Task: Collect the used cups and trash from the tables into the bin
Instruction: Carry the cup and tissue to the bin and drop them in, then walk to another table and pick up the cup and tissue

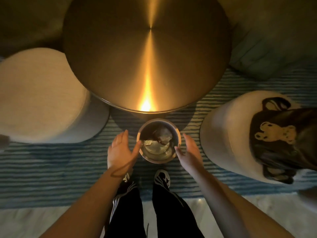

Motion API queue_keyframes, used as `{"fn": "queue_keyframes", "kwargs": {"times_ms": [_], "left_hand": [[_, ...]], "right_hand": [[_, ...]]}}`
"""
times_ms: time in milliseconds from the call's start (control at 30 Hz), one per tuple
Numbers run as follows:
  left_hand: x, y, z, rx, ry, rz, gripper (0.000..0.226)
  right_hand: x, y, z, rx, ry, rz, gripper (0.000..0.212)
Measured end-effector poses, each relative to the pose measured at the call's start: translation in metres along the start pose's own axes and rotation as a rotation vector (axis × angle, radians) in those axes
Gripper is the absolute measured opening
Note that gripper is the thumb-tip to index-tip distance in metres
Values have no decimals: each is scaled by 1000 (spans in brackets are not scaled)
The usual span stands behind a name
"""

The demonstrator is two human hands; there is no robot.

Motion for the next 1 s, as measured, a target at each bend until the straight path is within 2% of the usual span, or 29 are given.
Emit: {"fn": "queue_keyframes", "kwargs": {"times_ms": [233,400,600,800,1000], "left_hand": [[71,-119,31,-87,-48,188,76],[132,-171,19,-100,-198,364,78],[215,-195,-37,-74,-462,492,78],[302,-220,-101,-46,-694,622,83],[352,-257,-181,-20,-828,705,81]], "right_hand": [[80,-68,-92,172,-315,13,58],[123,-68,-159,236,-496,3,56],[179,-8,-237,363,-737,-116,55],[255,69,-305,452,-948,-304,55],[317,146,-383,527,-1117,-329,53]]}}
Point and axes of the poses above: each hand's wrist, its own x-axis away from the middle knuckle, its own y-axis out of the palm, z = x × y, the point moved 9 cm from there along -x, towards the middle knuckle, and after that the axes turned 13 degrees about y, right-handed, at the moved point
